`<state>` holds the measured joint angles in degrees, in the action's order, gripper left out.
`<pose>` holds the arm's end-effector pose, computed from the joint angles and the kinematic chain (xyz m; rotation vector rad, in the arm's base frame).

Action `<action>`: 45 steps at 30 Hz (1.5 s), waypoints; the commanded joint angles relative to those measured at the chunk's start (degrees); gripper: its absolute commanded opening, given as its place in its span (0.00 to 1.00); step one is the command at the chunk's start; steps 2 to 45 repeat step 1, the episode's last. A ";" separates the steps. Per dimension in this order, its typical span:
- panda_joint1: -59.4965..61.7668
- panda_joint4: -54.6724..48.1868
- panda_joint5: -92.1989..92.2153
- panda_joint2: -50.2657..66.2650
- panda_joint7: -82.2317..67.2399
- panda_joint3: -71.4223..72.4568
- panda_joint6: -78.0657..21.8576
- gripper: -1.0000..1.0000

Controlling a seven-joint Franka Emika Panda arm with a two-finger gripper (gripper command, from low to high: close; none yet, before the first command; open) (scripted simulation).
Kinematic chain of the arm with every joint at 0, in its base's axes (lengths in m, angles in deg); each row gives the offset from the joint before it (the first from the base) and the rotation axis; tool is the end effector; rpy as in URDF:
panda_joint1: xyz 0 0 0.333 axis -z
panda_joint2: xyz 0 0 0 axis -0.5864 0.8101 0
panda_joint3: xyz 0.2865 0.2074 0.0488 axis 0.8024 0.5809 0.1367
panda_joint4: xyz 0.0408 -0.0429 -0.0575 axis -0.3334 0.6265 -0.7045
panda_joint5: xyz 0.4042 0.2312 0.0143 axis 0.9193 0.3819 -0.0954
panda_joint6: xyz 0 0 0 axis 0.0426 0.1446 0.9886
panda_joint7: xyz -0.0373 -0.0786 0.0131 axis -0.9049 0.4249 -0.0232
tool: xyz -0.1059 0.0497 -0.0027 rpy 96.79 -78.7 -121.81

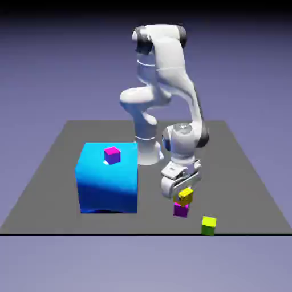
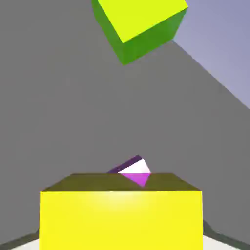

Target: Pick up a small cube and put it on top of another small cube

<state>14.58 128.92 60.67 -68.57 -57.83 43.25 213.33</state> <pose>0.4602 0.1504 0.1418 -3.0861 0.0453 -0.0856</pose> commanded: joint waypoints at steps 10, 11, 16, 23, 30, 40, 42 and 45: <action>-0.37 0.22 -0.74 -2.07 0.56 -0.56 -1.84 1.00; -0.37 0.22 -0.74 -2.07 0.56 -0.56 -1.84 1.00; -0.37 0.22 -0.74 -2.07 0.56 -0.56 -1.84 1.00; -0.37 0.22 -0.74 -2.07 0.56 -0.56 -1.84 1.00; -0.37 0.22 -0.74 -2.07 0.56 -0.56 -1.84 1.00; -0.37 0.22 -0.74 -2.07 0.56 -0.56 -1.84 1.00; -0.37 0.22 -0.74 -2.07 0.56 -0.56 -1.84 1.00; -0.37 0.22 -0.74 -2.07 0.56 -0.56 -1.84 1.00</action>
